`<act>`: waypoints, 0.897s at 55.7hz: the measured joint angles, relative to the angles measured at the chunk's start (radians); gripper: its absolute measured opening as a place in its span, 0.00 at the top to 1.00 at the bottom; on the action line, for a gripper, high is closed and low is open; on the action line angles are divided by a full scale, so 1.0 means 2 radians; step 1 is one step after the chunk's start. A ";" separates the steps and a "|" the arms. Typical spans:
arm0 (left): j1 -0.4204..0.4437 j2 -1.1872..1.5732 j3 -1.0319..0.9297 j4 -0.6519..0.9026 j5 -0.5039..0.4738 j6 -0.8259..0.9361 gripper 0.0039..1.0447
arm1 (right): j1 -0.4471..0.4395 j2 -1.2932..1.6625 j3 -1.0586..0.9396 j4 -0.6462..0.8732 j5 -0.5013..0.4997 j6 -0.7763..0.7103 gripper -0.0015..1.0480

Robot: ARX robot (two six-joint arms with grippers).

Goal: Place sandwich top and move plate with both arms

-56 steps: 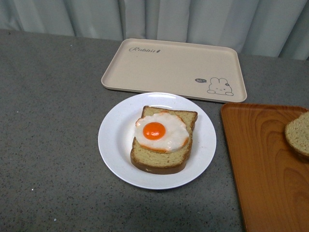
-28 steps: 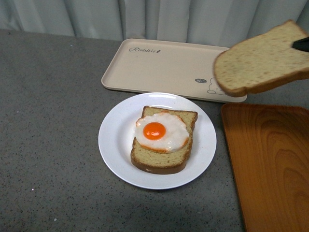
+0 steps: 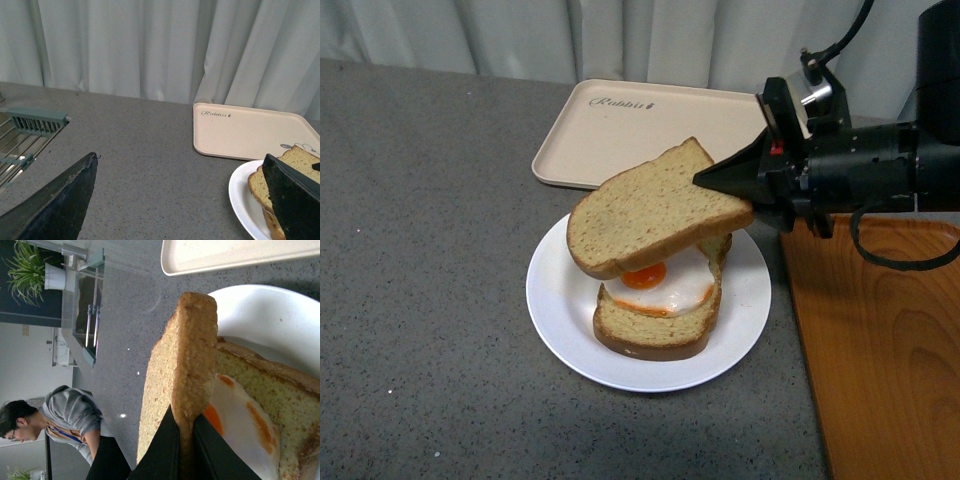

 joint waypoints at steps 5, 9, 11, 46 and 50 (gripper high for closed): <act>0.000 0.000 0.000 0.000 0.000 0.000 0.06 | -0.001 0.000 -0.008 -0.005 -0.001 -0.005 0.97; 0.000 0.000 0.000 0.000 0.000 0.000 0.06 | -0.003 0.000 -0.015 -0.006 0.001 -0.009 0.97; 0.000 0.000 0.000 0.000 0.000 0.000 0.06 | -0.005 0.000 -0.018 -0.006 0.001 -0.010 0.97; 0.000 0.000 0.000 0.000 0.000 0.000 0.06 | -0.012 0.009 -0.033 -0.021 0.016 -0.027 0.81; 0.000 0.000 0.000 0.000 0.000 0.000 0.06 | -0.017 0.002 -0.041 -0.036 0.024 -0.033 0.69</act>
